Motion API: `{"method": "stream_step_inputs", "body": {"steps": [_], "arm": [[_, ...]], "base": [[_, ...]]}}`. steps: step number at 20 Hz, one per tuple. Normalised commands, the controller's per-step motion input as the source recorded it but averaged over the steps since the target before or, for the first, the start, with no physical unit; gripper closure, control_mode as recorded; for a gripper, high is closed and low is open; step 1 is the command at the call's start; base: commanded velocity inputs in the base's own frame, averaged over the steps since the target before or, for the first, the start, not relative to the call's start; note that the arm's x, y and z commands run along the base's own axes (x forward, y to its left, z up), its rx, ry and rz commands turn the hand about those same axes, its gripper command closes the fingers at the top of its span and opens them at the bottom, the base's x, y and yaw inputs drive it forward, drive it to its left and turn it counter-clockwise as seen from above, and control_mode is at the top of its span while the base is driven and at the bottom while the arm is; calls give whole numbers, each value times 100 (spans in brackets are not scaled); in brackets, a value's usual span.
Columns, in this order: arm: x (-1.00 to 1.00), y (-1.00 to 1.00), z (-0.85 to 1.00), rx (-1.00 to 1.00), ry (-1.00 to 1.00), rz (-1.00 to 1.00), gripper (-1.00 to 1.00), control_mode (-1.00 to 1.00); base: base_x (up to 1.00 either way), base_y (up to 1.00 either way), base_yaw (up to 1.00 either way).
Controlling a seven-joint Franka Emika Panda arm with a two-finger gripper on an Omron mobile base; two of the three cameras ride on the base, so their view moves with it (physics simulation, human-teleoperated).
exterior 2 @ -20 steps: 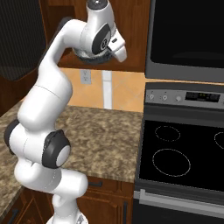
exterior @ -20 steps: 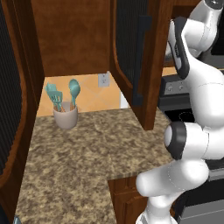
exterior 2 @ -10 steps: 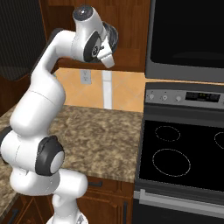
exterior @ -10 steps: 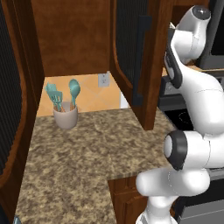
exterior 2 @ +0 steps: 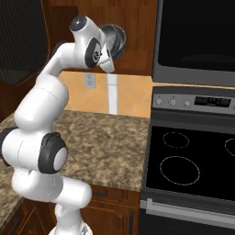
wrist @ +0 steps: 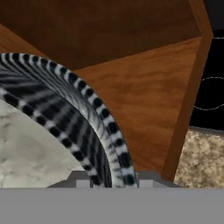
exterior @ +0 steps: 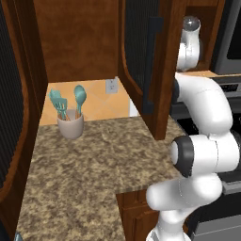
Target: Pick up the bowls on the counter and stack them on top of one another in the open cabinet. Place the smaller bowl on top of the larger bowl.
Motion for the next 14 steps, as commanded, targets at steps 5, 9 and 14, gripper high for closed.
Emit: {"method": "stream_step_inputs", "body": {"steps": [5, 9, 14], "arm": [[74, 1, 0, 3, 0, -10, 100, -100], [15, 0, -1, 0, 1, 0, -100, -100], [-20, 0, 1, 0, -5, 0, -100, -100]], "base": [[0, 0, 0], [0, 0, 0], [0, 0, 0]]}}
